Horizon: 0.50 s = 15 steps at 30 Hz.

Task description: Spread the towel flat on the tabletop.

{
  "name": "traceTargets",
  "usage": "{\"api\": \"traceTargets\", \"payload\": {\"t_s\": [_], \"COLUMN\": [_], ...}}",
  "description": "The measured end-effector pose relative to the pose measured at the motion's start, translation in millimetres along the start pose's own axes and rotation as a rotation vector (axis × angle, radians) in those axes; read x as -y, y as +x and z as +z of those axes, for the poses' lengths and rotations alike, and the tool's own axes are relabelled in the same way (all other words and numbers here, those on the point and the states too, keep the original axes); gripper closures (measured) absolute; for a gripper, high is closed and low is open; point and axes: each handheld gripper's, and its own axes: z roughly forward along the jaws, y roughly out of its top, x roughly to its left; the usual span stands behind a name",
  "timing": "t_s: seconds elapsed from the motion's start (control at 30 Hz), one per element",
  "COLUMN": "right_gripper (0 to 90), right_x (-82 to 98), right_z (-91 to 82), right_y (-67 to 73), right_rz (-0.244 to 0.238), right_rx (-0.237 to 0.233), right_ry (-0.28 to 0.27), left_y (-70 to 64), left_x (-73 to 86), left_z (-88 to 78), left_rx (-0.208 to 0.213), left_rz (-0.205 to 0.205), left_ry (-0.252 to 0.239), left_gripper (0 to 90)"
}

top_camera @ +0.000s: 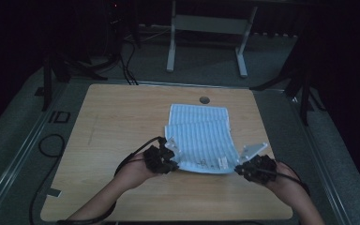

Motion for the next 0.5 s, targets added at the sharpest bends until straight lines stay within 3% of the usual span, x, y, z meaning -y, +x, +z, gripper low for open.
{"api": "traceTargets", "payload": {"t_s": [0.13,0.23,0.27,0.3,0.37,0.5], "right_gripper": [85.9,79.8,79.8,78.5,75.5,76.6], "right_x": [23.1,41.5,41.5,46.3,52.8,50.1], "right_z": [-9.0,-9.3,-9.3,-9.4,-5.6,11.8], "right_y": [35.1,53.2,53.2,55.0,50.7,36.2], "right_rz": [-0.037,-0.04,-0.04,-0.027,0.006,0.057], "right_rx": [-0.076,-0.111,-0.111,-0.126,-0.103,-0.09], "right_ry": [0.022,0.061,0.061,0.057,0.076,0.066], "left_y": [-29.4,-42.4,-42.4,-43.8,-40.0,-25.5], "left_x": [20.2,32.5,32.5,35.8,38.0,41.0], "left_z": [3.1,10.5,10.5,11.8,13.5,23.6], "left_rx": [0.077,0.189,0.189,0.187,0.182,0.135], "left_rz": [0.029,0.02,0.02,0.025,0.02,0.005], "left_ry": [0.042,0.06,0.06,0.069,0.062,0.048], "left_gripper": [84.1,70.7,61.2,61.2,58.5,57.2]}}
